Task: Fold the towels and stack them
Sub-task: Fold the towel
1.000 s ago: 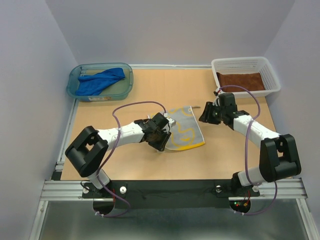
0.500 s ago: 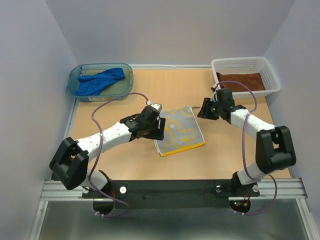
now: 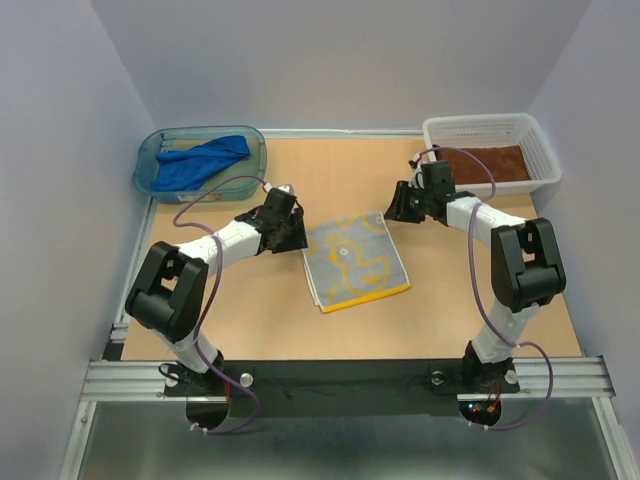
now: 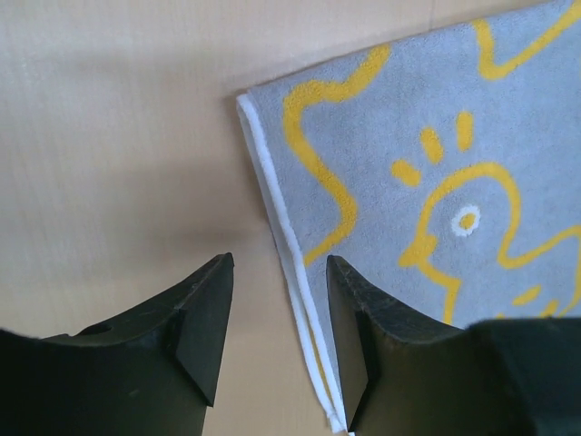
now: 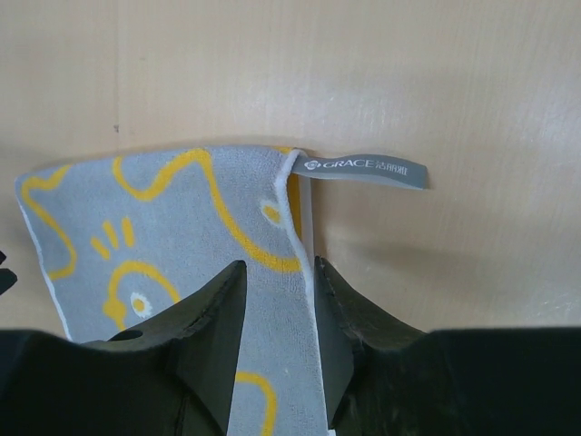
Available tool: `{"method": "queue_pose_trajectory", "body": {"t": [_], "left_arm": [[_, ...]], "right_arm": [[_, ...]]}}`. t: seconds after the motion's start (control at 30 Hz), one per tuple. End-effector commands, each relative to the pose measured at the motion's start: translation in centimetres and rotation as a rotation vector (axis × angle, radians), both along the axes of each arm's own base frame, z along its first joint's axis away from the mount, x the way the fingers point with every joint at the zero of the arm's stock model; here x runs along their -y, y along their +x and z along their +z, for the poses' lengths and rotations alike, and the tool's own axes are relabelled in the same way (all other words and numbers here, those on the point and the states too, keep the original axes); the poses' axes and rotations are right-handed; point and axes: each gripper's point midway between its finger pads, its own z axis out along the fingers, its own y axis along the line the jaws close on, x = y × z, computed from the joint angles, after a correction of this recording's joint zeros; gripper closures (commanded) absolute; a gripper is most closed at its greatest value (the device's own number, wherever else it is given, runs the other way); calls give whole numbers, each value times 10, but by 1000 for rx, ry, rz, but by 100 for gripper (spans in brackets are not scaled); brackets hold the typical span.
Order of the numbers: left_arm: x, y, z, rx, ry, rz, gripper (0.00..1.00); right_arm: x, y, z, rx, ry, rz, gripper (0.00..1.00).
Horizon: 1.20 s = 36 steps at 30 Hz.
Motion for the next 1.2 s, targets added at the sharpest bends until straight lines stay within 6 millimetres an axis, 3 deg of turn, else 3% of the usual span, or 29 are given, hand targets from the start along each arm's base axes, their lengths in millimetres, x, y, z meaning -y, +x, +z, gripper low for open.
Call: {"method": "queue_pose_trajectory", "body": {"t": [0.0, 0.07, 0.17, 0.2, 0.3, 0.37, 0.43, 0.53, 0.57, 0.63, 0.77, 0.8, 0.87, 1.0, 1.07, 1.13, 1.17], "left_arm": [[15, 18, 19, 58, -55, -18, 44], [15, 22, 17, 59, -45, -15, 44], [17, 37, 8, 55, -18, -6, 57], [19, 40, 6, 52, -14, -9, 57], [21, 60, 6, 70, 14, 10, 57], [24, 73, -9, 53, 35, 11, 60], [30, 88, -4, 74, 34, 13, 66], [28, 105, -17, 58, 57, 22, 66], [32, 115, -9, 76, 48, 23, 66], [32, 127, -17, 73, 60, 23, 66], [39, 161, -7, 122, 38, 23, 66], [38, 166, -17, 111, 44, 23, 66], [40, 177, -14, 120, 38, 20, 66], [39, 183, -11, 145, 37, 11, 62], [40, 180, 20, 201, -3, 15, 55], [40, 172, 39, 225, -34, 22, 48], [34, 160, 36, 210, -35, 29, 44]], "right_arm": [[1, 7, 11, 47, 12, -2, 59], [2, 2, 4, 30, 6, -2, 59], [2, -9, -1, 5, 17, -3, 59], [2, -9, 1, 10, 22, -5, 59], [6, -18, -2, -5, 15, -27, 59], [11, -24, 1, 3, 2, -45, 59], [17, -29, 2, 8, -14, -72, 59], [20, -36, 2, 8, -15, -82, 59], [21, -41, 3, 8, -15, -88, 59], [23, -45, 4, 9, -13, -97, 59], [25, -56, 8, 17, -6, -105, 59], [26, -61, 10, 20, -2, -106, 59], [27, -66, 12, 24, 3, -110, 59], [29, -77, 22, 48, 14, -112, 59], [27, -83, 24, 46, 33, -110, 58], [22, -90, 28, 33, 73, -105, 57], [21, -96, 23, 14, 83, -108, 57]]}}
